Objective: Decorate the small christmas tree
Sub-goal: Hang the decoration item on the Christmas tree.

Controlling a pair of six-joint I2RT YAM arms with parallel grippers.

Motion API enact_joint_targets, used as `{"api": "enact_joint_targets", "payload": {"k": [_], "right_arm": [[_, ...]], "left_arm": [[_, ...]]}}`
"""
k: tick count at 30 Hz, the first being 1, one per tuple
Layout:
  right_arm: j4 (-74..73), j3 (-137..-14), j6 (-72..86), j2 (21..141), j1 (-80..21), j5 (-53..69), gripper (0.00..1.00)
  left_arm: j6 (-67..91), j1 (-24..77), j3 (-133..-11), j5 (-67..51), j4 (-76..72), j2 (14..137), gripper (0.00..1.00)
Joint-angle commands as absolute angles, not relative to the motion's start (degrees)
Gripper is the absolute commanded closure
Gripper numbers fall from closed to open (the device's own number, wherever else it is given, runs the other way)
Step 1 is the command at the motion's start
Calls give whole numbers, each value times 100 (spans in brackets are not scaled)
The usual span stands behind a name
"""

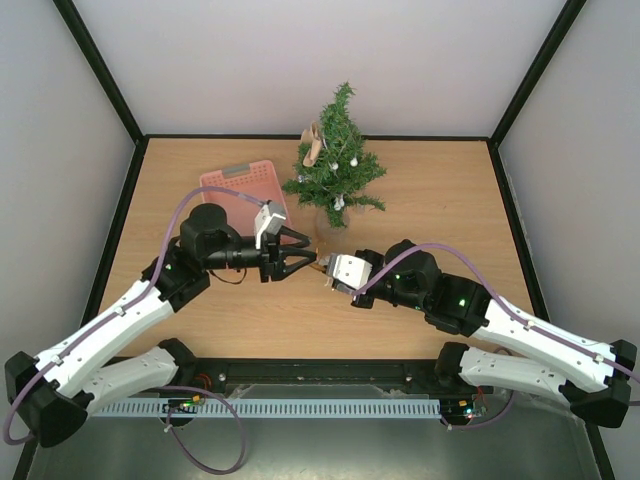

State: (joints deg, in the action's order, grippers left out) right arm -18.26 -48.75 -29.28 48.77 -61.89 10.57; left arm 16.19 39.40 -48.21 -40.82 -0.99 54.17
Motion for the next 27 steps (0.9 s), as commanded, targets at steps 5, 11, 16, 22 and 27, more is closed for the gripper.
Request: {"api": "enact_joint_targets", "payload": {"k": [5,11,16,22,27], "right_arm": [[-1767,-4992,-2980,4799,-6200,1222,98],[-1699,-4960,-2954,4807,-6197,1275,98],[-1670,-4936,-2927,4780,-6197,1277,98],[-1587,-4851,-2869,4719,-6197,1141,98],[-1248,-4659,-2400,4755,-6188,744,98]], "left_arm": [[1535,3911,-4870,-4313,40,5532,51],[1666,3911,-4851,-4349,-97,5640,51],[1725,3911,-4860,-4478,-167,5813,56],[1792,3911,-4855,-4274,-304,5706,96],[1714,3907,-4790,-3658,-448,5461,98]]}}
